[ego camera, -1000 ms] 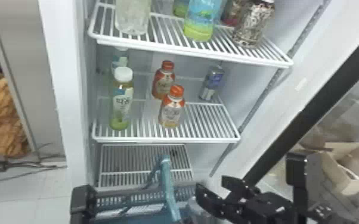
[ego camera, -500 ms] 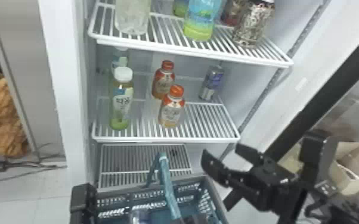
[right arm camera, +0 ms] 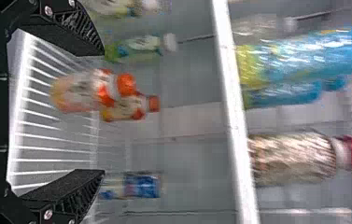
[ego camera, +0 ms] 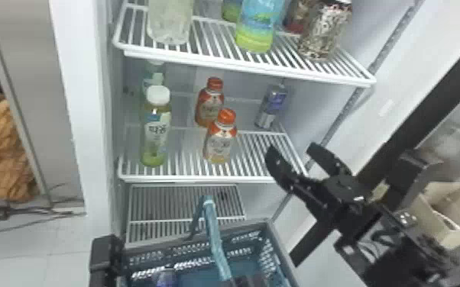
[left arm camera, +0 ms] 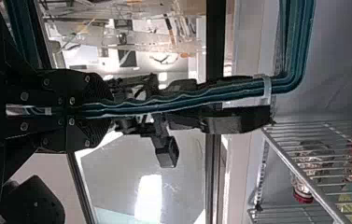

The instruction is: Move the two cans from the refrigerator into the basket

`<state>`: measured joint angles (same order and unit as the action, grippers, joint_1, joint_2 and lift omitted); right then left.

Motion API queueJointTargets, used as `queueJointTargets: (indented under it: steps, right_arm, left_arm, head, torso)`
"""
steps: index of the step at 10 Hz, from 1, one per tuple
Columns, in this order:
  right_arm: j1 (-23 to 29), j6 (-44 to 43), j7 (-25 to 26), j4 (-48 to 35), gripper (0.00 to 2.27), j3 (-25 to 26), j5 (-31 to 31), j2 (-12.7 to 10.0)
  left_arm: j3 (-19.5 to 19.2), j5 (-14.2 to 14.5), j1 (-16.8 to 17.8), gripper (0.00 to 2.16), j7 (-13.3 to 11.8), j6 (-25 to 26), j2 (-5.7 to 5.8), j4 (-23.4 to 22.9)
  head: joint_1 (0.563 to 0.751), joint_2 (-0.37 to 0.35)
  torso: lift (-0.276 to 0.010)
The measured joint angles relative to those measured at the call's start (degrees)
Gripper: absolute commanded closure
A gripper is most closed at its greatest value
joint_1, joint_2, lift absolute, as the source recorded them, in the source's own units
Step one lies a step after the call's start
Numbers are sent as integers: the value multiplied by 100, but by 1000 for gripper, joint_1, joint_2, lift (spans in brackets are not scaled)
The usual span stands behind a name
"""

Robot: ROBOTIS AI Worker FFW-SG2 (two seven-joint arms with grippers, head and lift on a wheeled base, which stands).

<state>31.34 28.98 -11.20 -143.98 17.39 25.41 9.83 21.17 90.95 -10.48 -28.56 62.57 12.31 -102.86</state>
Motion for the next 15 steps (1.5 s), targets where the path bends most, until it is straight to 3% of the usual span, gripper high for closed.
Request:
queueJointTargets:
  steps: [2, 8, 15]
  right_arm:
    - [-304, -1204, 91, 870, 127, -267, -30, -6]
    - [-1312, -3004, 293, 3028, 131, -716, -407, -8]
    - [-2367, -3451, 478, 4355, 159, -1011, -576, 34]
  left_arm:
    - [10, 0, 2, 1208, 0, 0, -1, 0]
    - [-14, -11, 7, 1208, 5, 0, -1, 0]
    - [-34, -11, 7, 1208, 2, 0, 8, 0]
  head:
    - [695, -350]
    - [695, -350]
    - [695, -350]
  torso:
    - [-266]
    - [-266]
    - [-266]
